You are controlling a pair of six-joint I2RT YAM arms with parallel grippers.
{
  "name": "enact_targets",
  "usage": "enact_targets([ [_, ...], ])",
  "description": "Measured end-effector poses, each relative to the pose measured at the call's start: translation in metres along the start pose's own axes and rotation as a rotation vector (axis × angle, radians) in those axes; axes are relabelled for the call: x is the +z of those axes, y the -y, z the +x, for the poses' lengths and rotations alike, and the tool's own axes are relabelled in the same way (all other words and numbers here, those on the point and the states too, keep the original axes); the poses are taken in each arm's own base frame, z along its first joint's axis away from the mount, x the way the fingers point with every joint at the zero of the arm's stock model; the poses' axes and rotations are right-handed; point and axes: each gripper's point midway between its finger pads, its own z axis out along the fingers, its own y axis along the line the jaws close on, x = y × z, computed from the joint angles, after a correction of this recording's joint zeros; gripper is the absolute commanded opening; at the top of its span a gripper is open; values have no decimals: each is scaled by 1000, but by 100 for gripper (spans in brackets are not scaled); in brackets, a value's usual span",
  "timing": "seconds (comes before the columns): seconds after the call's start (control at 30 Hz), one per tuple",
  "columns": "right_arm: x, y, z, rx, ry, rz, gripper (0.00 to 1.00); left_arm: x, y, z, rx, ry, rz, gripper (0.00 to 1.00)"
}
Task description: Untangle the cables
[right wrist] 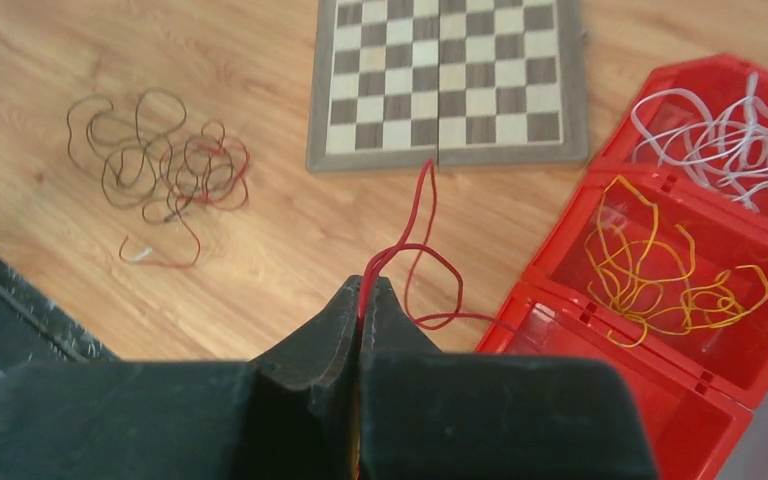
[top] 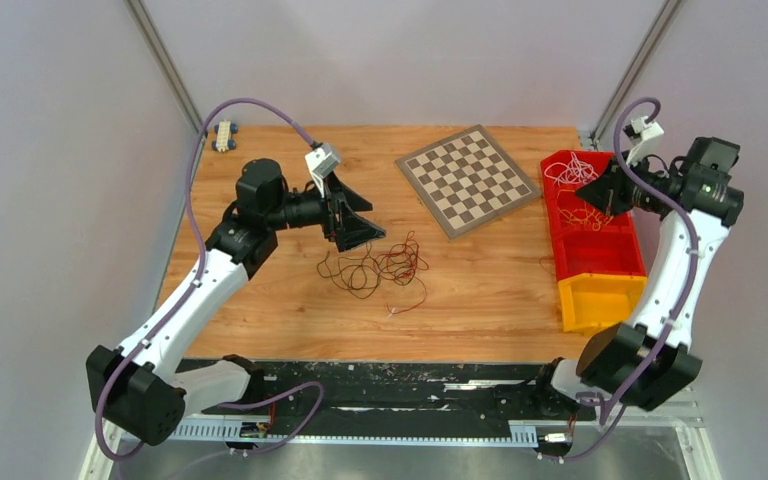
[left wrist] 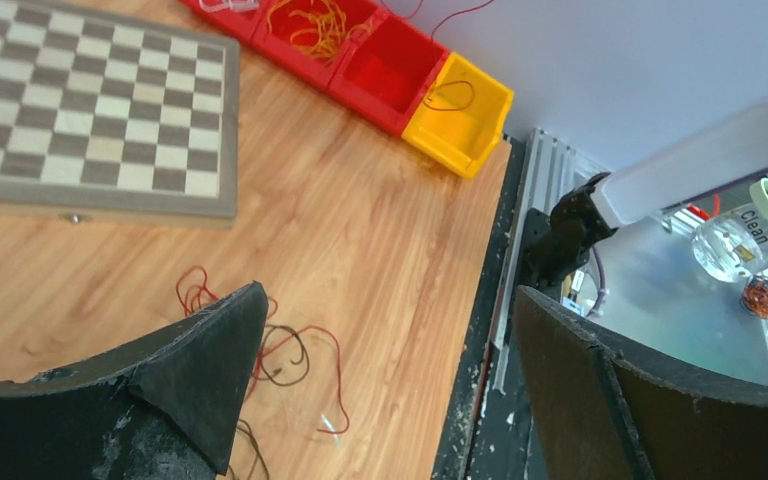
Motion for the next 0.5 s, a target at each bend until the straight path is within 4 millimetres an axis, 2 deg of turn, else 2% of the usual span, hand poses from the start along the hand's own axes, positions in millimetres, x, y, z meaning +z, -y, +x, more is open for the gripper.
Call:
enact_targets([
  [0.1, 11, 16, 20, -21, -102, -70, 1, 1, -7, 21, -45, -27, -13, 100],
  [0.2, 20, 30, 31, -59, -161, -125, 0, 2, -10, 31, -61, -32, -17, 100],
  [0.5, 22, 52, 48, -398, -242, -181, 0, -3, -6, 22, -3, 4, -30, 100],
])
